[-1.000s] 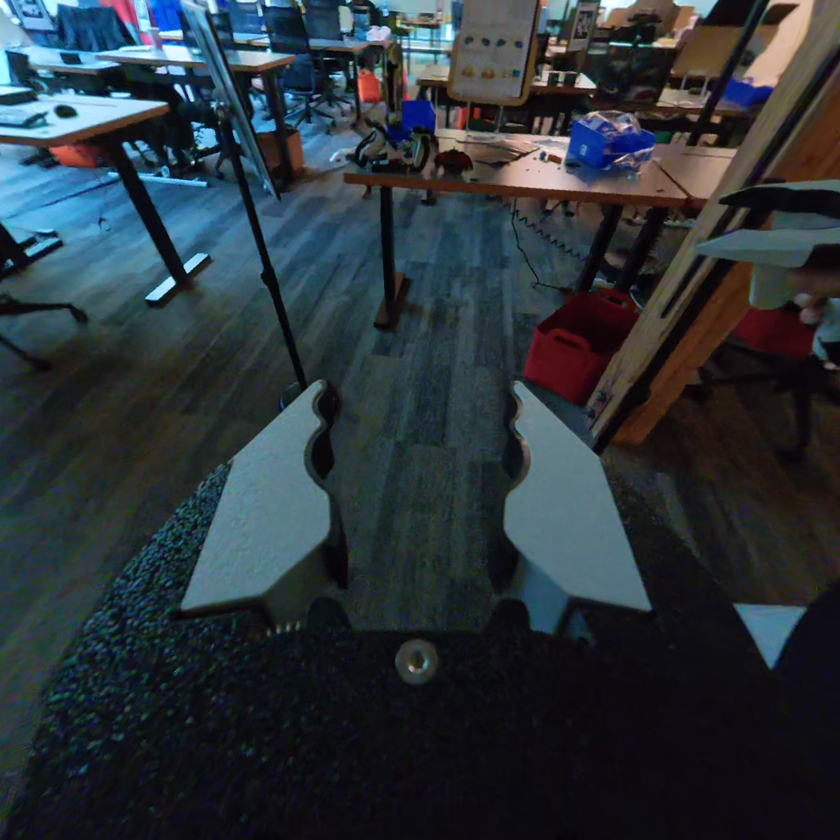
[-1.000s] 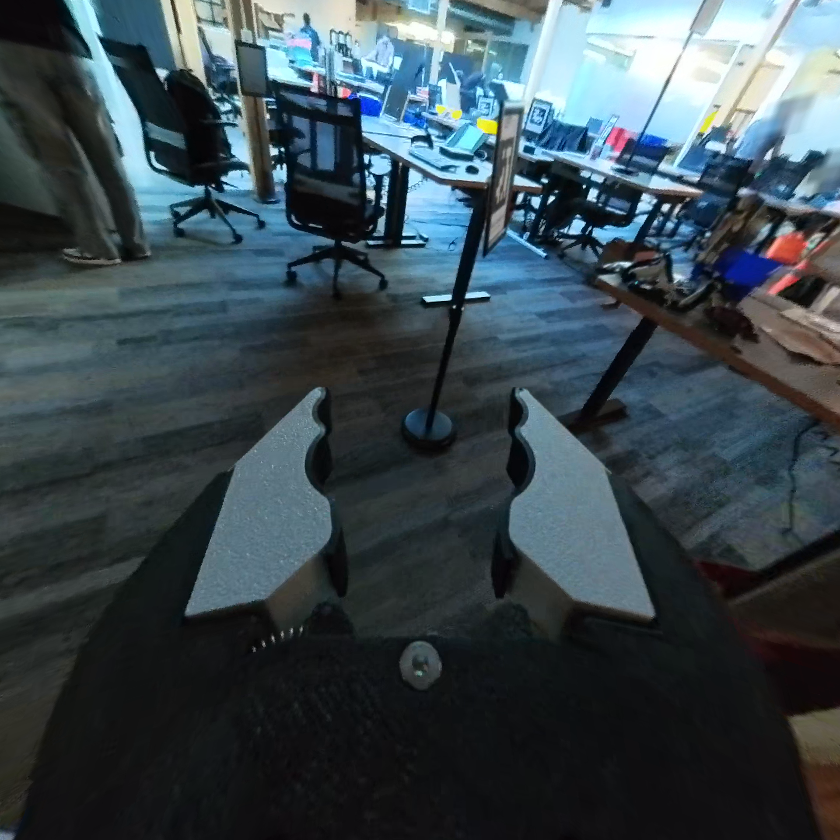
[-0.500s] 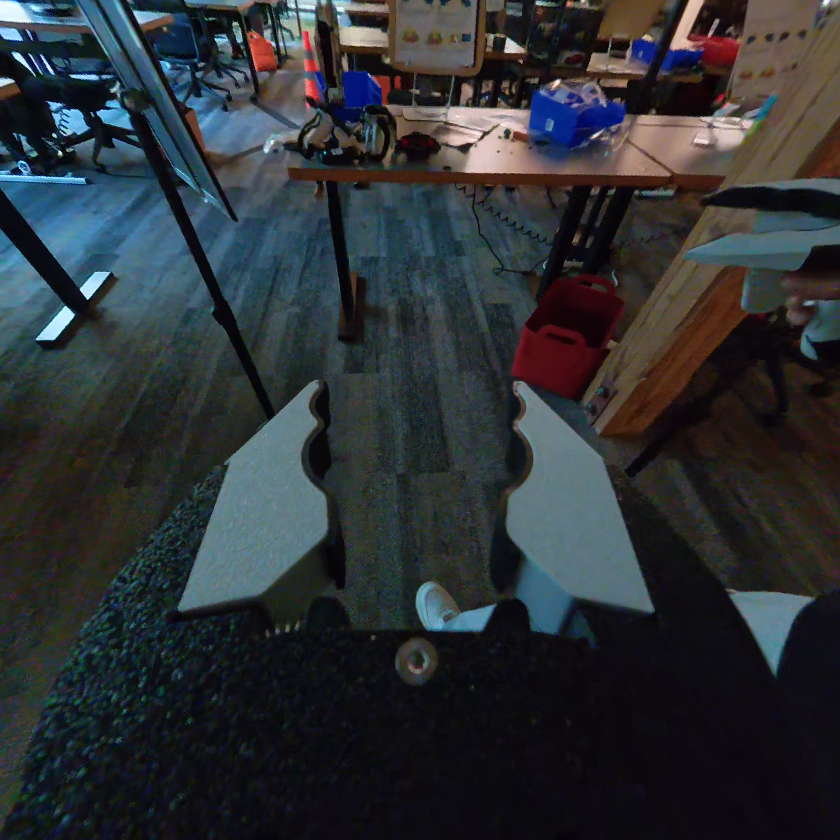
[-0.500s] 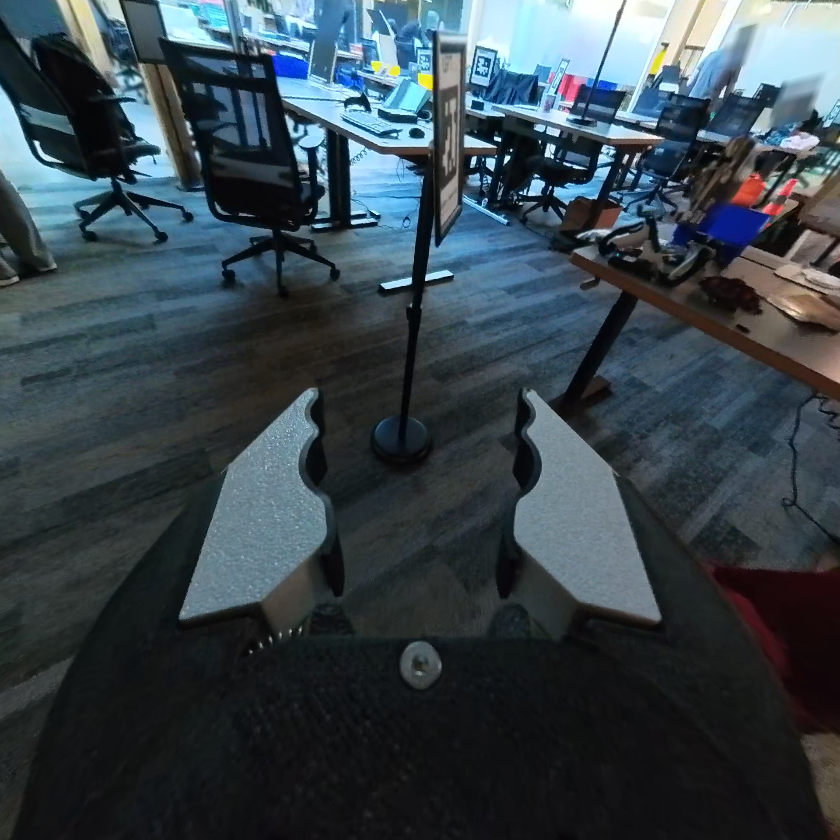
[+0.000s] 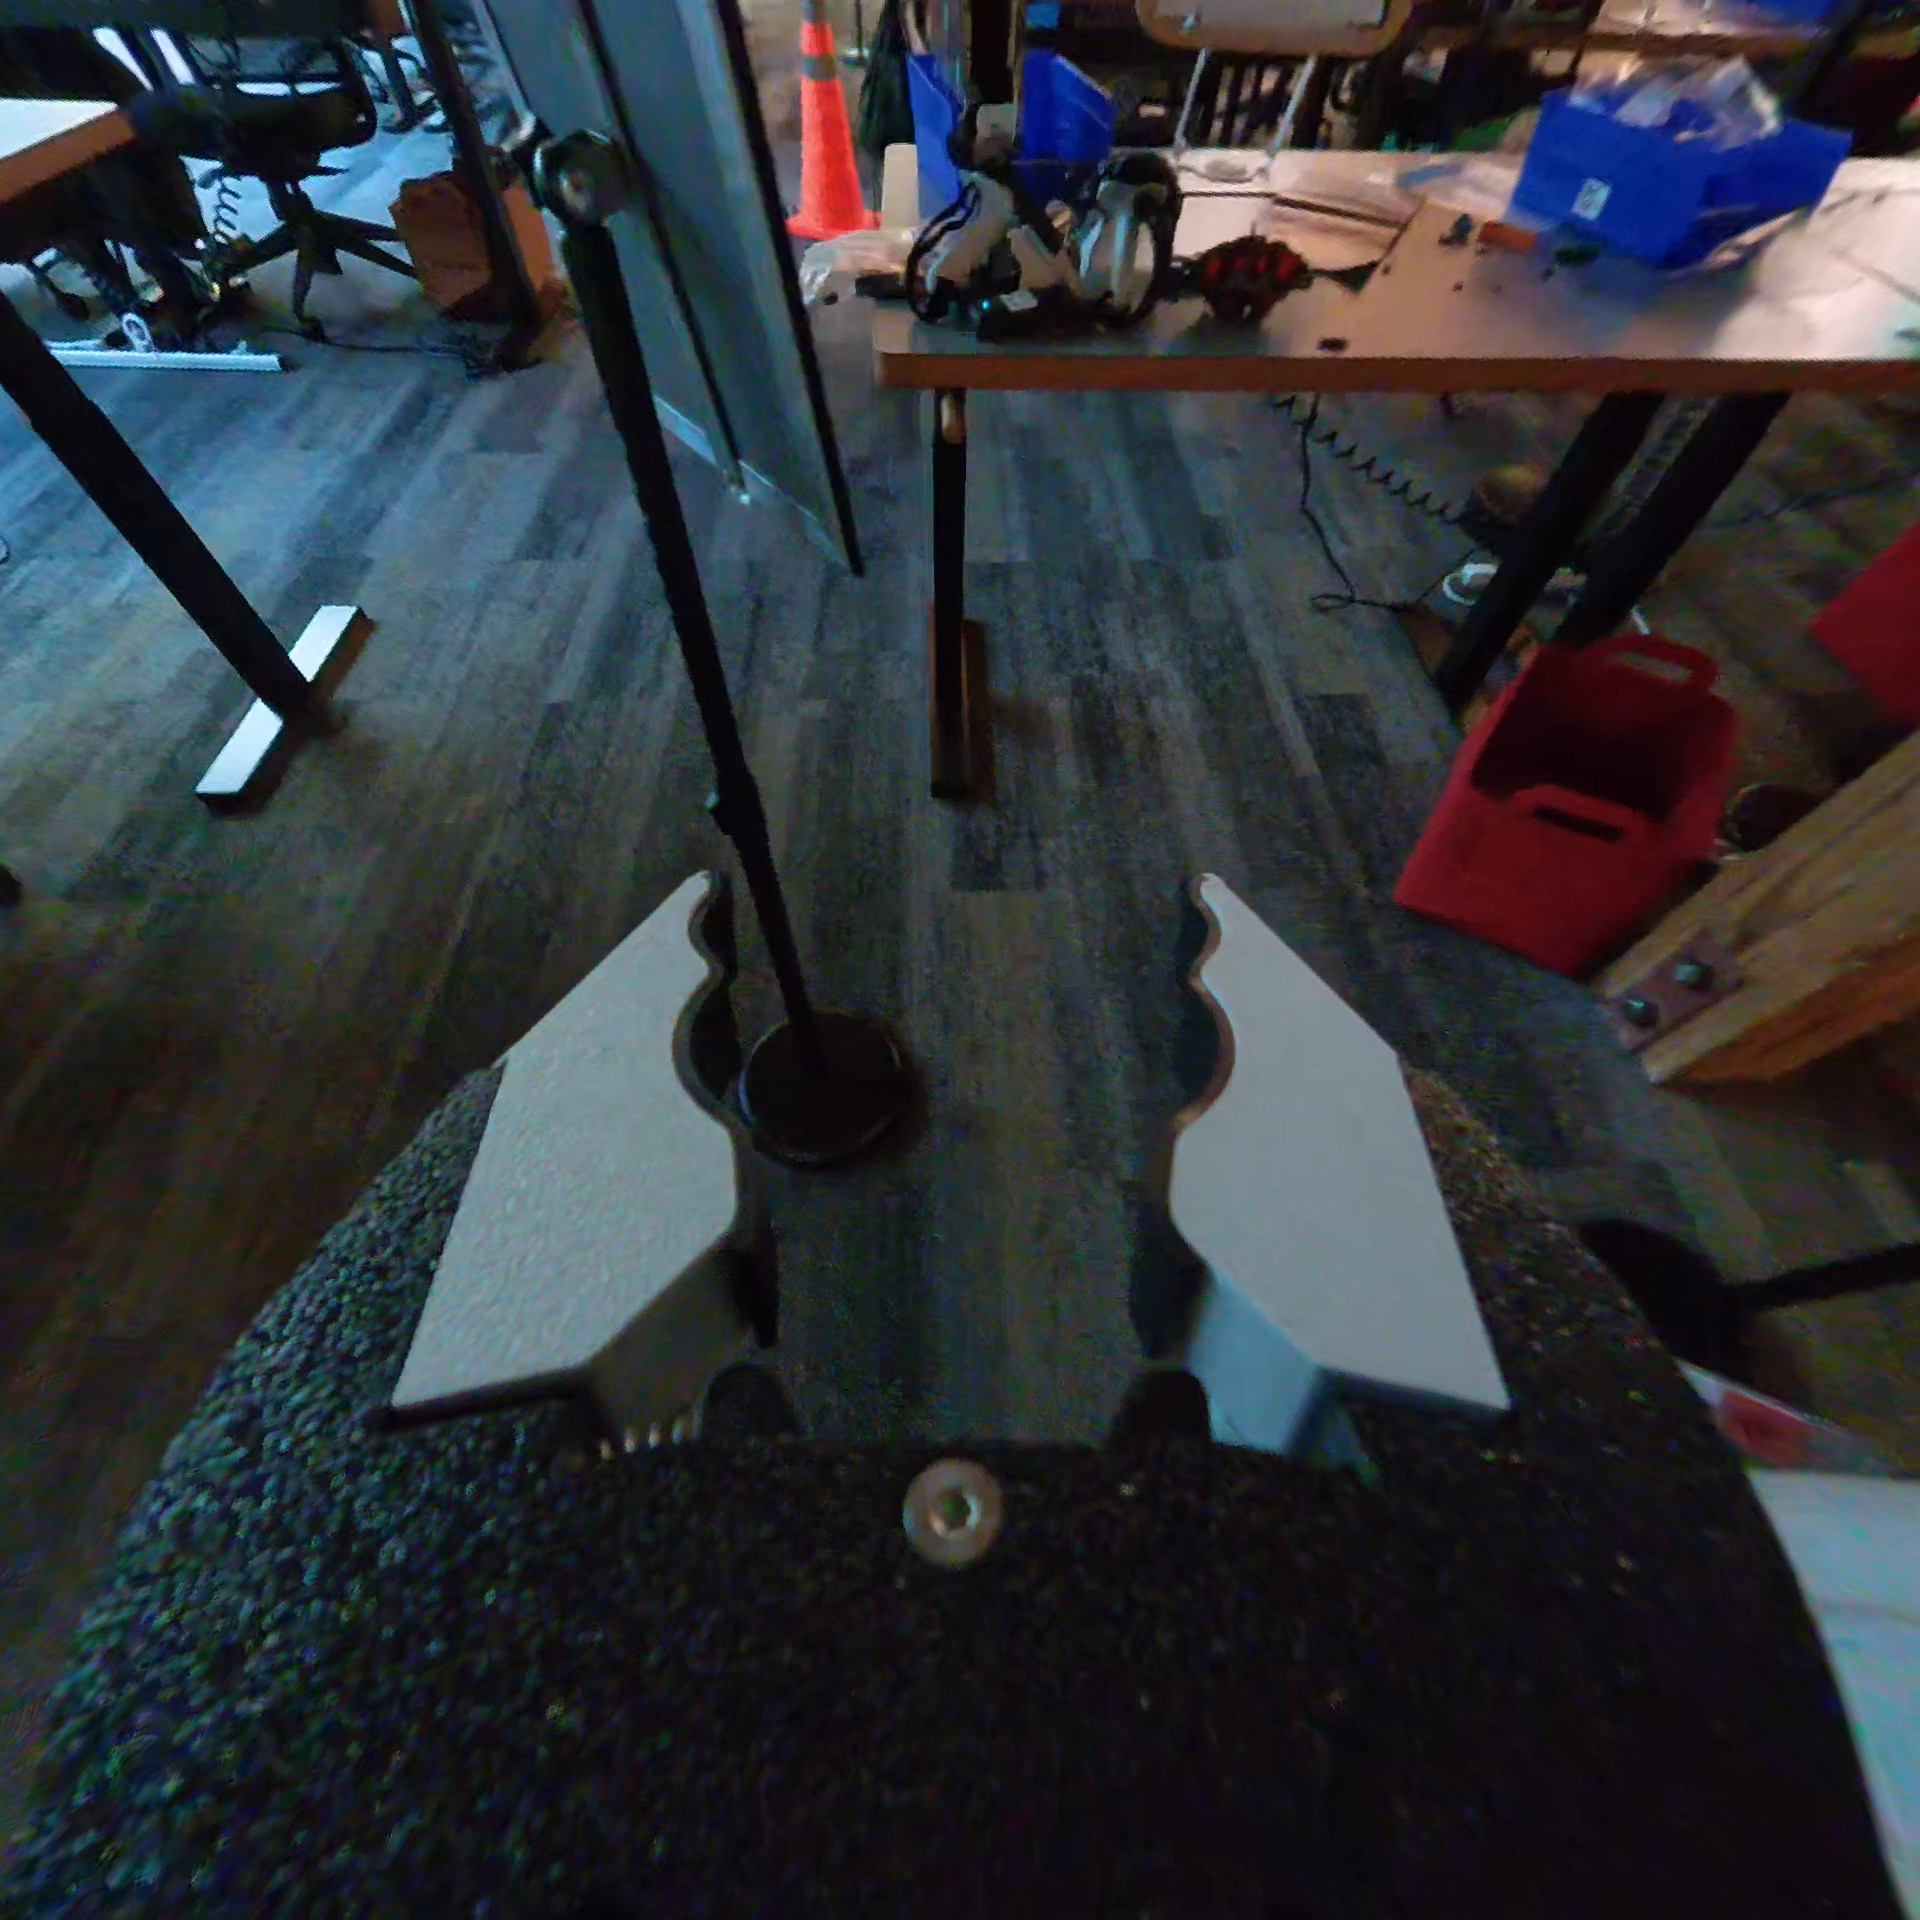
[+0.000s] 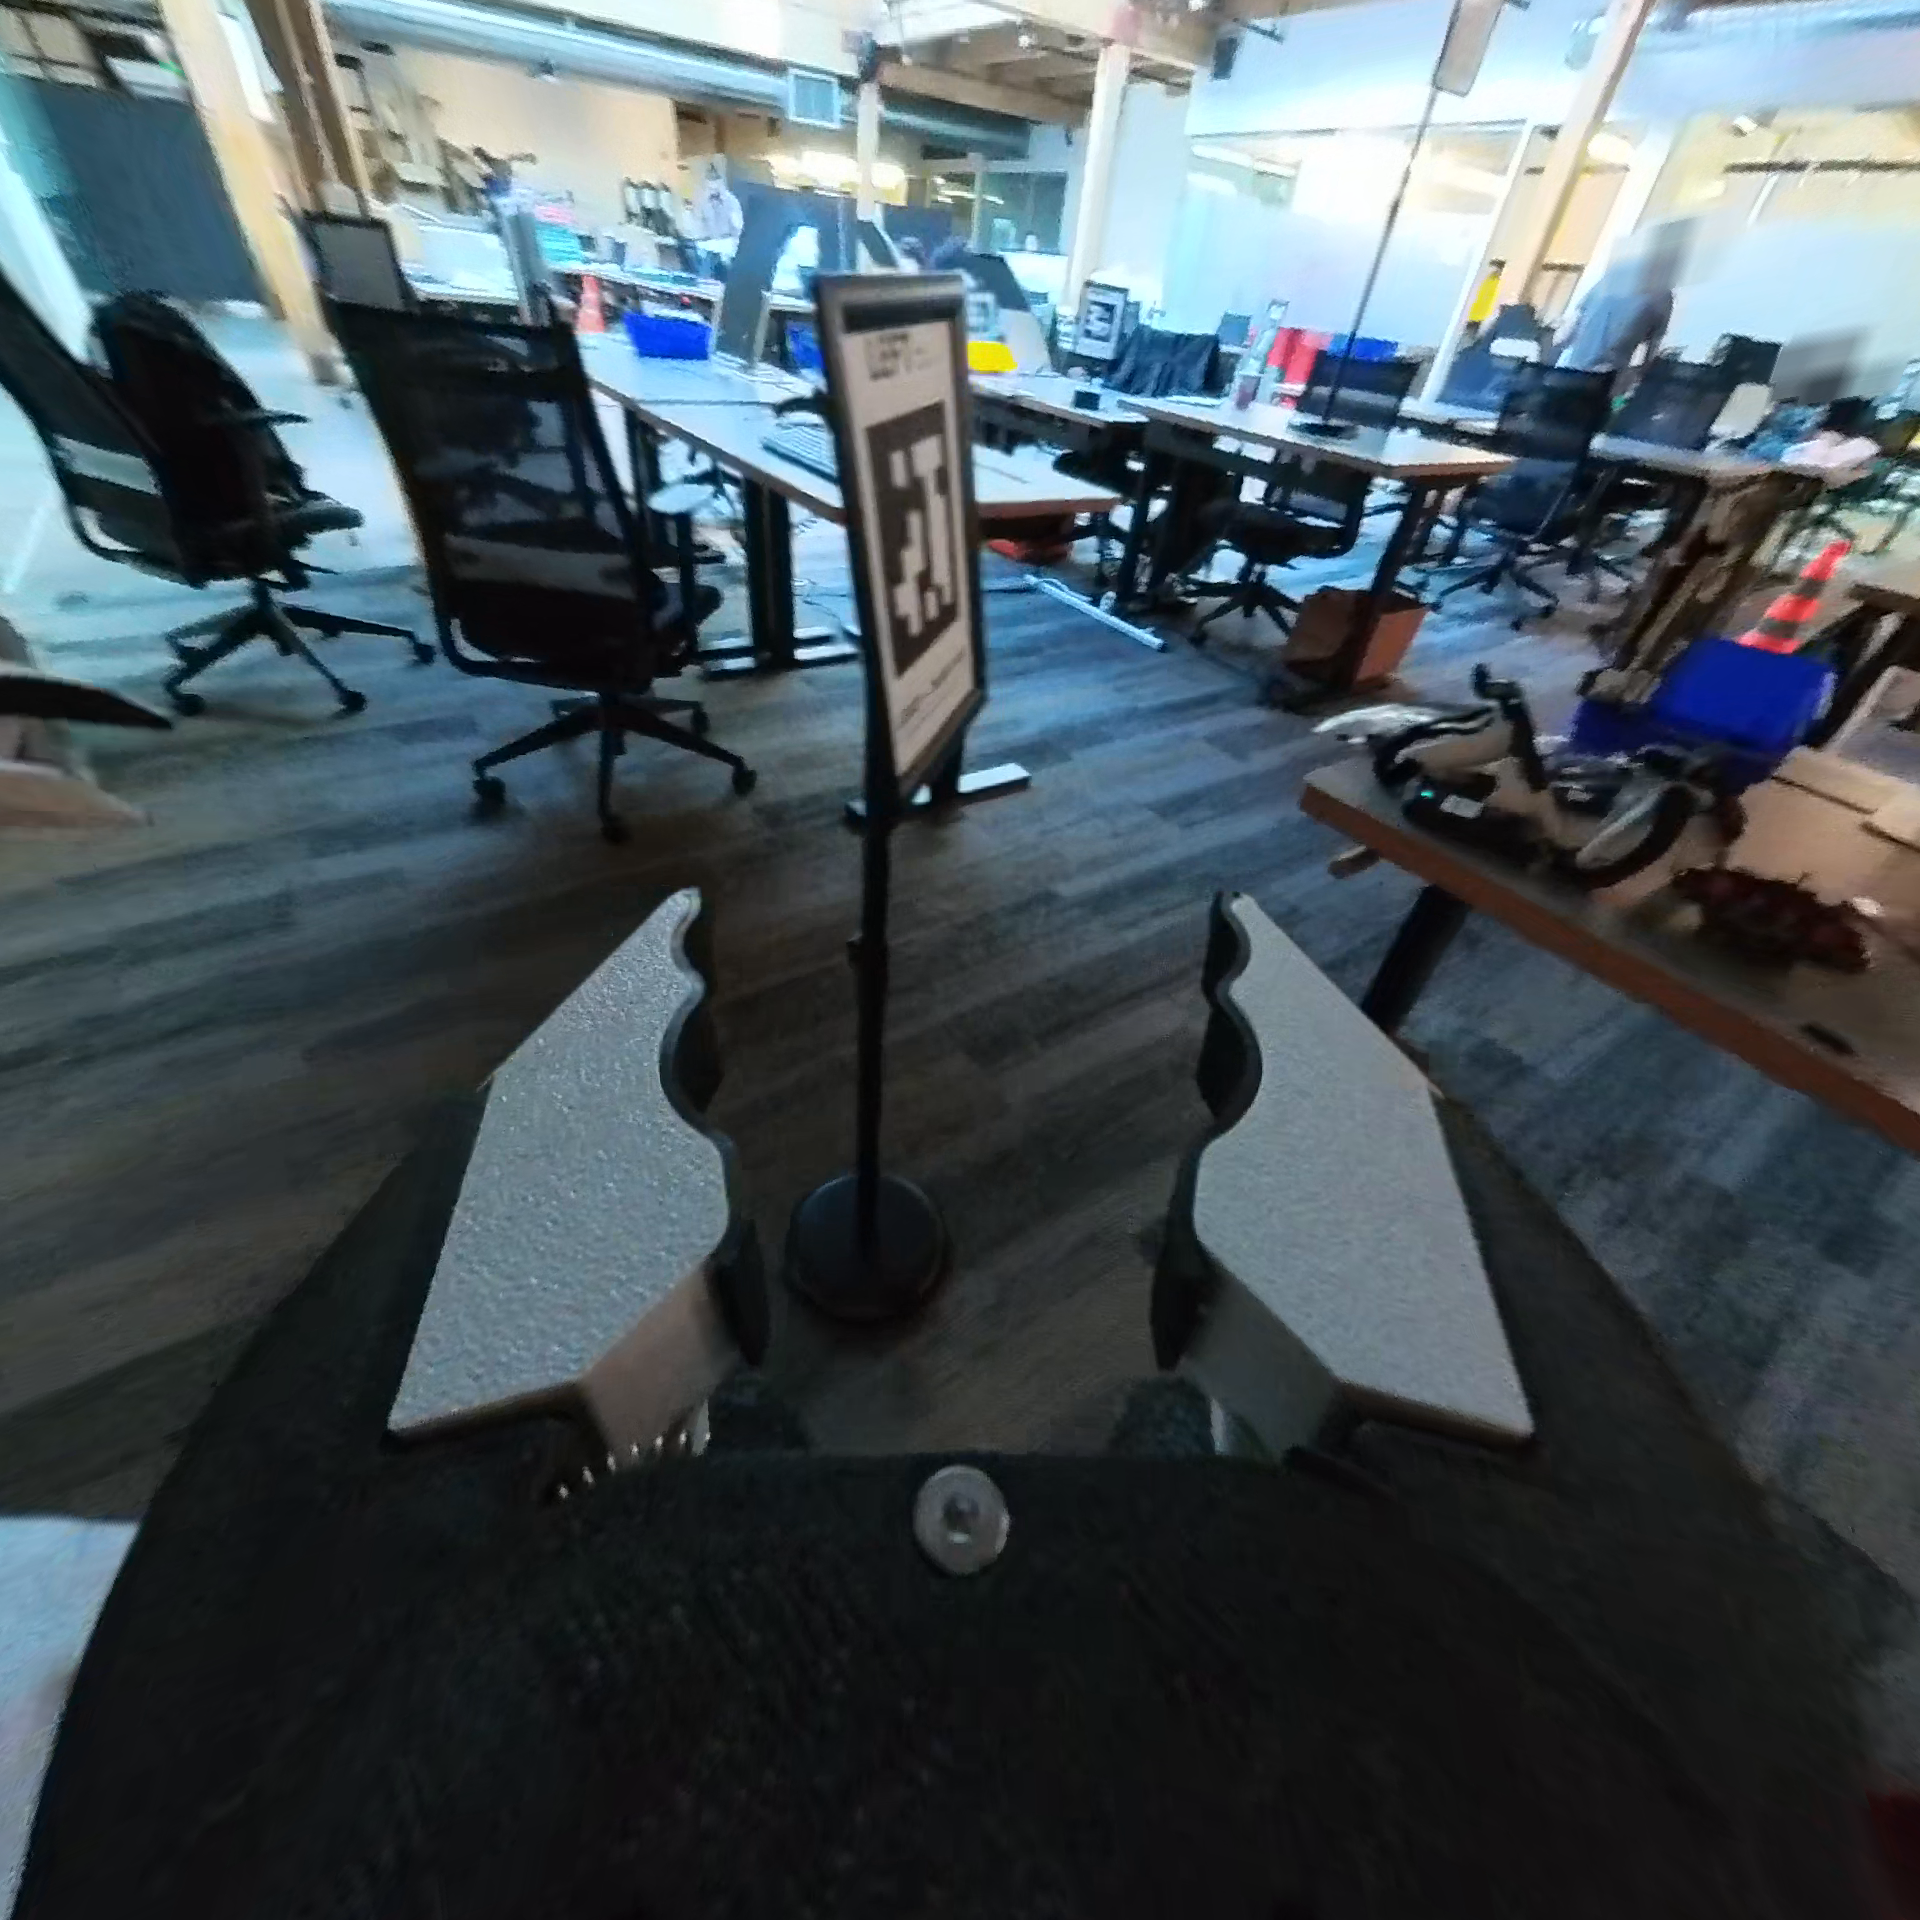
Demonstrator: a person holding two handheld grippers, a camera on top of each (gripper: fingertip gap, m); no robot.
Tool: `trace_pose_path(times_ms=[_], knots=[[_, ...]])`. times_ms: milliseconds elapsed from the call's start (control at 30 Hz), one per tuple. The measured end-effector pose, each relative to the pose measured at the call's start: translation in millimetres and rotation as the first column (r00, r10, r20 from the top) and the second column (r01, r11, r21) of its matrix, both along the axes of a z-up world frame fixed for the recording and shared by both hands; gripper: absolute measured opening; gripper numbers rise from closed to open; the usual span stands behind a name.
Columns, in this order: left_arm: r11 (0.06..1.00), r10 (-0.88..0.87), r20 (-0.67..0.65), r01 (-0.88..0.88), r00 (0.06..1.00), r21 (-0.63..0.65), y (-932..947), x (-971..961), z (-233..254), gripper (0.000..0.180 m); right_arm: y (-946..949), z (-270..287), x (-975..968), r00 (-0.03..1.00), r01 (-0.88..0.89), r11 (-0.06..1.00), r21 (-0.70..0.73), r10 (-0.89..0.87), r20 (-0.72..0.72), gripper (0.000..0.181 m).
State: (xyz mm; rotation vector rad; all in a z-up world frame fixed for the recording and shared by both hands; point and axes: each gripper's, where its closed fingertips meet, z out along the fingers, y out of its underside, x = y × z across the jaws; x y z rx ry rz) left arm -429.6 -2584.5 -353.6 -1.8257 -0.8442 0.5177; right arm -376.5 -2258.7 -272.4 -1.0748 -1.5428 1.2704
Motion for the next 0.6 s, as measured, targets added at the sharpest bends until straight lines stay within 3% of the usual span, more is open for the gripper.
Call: trace_pose_path(times_ms=[200, 400, 600], knots=[[0.995, -0.086, -0.022, 0.085, 0.996, -0.043, 22.0, -177.3, -37.5, 0.083, 65.3, -38.4, -30.5, 0.975, 0.192, 0.979, 0.063, -0.198, 0.104, 0.094], [0.967, -0.229, -0.011, 0.226, 0.973, -0.120, 58.9, -318.2, -75.2, 0.095, 107.3, -34.4, -68.8, 0.890, 0.432, 0.899, 0.069, -0.437, 0.129, 0.094], [0.874, -0.477, 0.016, 0.477, 0.879, -0.098, 119.3, -377.6, -88.8, 0.098, 95.5, -23.0, -134.7, 0.873, 0.455, 0.879, 0.141, -0.472, 0.127, 0.096]])
